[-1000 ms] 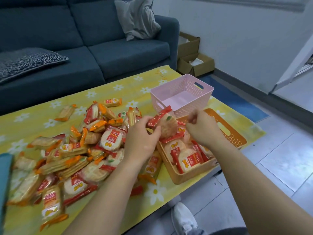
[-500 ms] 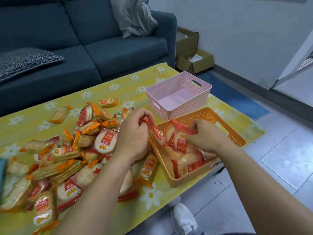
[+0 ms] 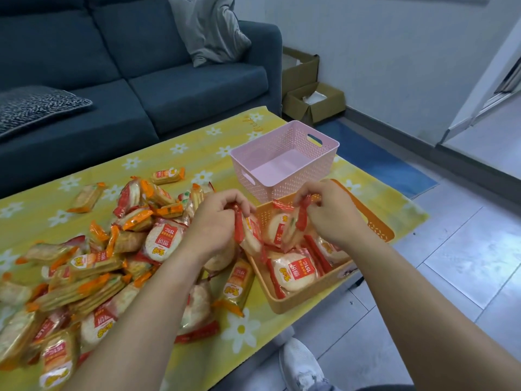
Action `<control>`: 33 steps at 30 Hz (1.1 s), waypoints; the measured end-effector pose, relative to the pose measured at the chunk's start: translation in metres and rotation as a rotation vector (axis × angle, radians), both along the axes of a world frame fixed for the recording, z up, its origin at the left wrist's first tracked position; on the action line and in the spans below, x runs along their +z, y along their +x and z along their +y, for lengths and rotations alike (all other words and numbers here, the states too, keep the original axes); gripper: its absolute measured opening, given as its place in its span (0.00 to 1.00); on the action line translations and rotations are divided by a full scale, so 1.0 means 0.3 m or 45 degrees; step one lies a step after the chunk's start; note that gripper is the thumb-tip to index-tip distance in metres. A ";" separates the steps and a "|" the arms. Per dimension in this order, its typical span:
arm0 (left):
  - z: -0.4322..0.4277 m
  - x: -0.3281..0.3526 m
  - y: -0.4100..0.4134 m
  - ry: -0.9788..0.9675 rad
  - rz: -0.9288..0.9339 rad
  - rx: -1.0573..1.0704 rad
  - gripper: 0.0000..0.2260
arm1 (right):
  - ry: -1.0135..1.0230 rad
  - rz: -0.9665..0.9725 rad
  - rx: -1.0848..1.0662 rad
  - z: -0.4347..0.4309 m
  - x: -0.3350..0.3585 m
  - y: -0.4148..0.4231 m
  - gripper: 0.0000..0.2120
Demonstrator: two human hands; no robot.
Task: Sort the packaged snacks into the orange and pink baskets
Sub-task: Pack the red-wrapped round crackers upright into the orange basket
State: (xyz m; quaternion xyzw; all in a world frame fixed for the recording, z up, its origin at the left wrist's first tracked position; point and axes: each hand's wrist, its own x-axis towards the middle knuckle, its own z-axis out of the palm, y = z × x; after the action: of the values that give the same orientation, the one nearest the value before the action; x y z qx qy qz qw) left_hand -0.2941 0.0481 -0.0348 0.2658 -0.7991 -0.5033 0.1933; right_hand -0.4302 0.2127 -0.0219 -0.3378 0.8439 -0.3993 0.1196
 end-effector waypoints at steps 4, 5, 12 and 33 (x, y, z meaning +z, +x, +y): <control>0.014 -0.044 0.000 -0.444 -0.279 -0.031 0.21 | 0.027 0.093 0.115 -0.012 -0.007 0.019 0.21; 0.025 -0.046 -0.004 -0.558 -0.343 -0.018 0.20 | 0.021 0.124 0.151 -0.021 -0.016 0.031 0.20; 0.073 -0.030 -0.010 -0.322 -0.138 0.046 0.15 | -0.042 0.136 0.227 -0.105 -0.092 0.115 0.18; 0.099 -0.054 0.036 -0.909 -0.655 -0.242 0.33 | 0.526 0.298 0.099 -0.056 -0.110 0.032 0.20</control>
State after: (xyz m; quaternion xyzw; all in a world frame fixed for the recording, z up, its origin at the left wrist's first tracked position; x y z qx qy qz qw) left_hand -0.2833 0.0777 -0.0512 0.2245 -0.9656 -0.1292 0.0210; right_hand -0.4207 0.1960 -0.0548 -0.3822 0.9022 -0.1714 0.1029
